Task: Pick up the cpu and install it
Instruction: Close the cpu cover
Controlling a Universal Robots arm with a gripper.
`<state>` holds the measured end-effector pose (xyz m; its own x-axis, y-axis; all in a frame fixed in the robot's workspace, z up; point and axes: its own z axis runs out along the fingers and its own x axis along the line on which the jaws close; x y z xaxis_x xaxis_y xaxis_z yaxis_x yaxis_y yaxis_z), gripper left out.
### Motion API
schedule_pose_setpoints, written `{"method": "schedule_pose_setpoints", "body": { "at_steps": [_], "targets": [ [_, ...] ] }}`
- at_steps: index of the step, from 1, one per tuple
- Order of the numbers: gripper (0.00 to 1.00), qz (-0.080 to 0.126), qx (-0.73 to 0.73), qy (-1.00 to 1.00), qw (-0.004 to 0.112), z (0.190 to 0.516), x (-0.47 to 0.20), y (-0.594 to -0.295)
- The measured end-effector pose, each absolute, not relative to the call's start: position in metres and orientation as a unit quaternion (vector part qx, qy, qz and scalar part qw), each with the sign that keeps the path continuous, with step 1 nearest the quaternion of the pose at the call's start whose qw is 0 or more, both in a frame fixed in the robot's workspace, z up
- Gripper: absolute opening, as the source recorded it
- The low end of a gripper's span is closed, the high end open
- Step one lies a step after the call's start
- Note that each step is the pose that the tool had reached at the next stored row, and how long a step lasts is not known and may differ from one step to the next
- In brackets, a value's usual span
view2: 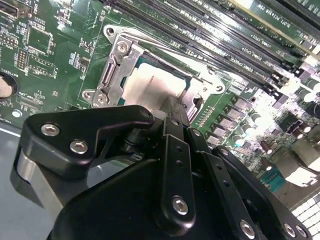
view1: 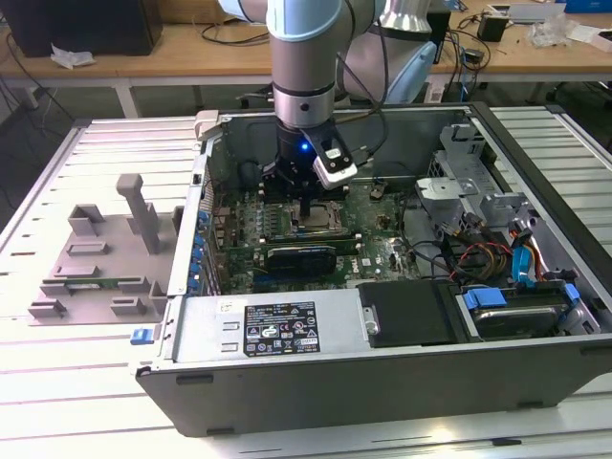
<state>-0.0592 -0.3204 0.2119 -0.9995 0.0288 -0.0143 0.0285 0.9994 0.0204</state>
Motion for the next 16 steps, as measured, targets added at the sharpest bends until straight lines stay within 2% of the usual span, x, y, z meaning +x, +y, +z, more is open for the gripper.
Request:
{"method": "schedule_pose_setpoints", "body": {
  "at_steps": [16],
  "targets": [
    [0.11,0.010,0.001,1.000,0.007,0.206,-0.073,-0.321]
  ]
}}
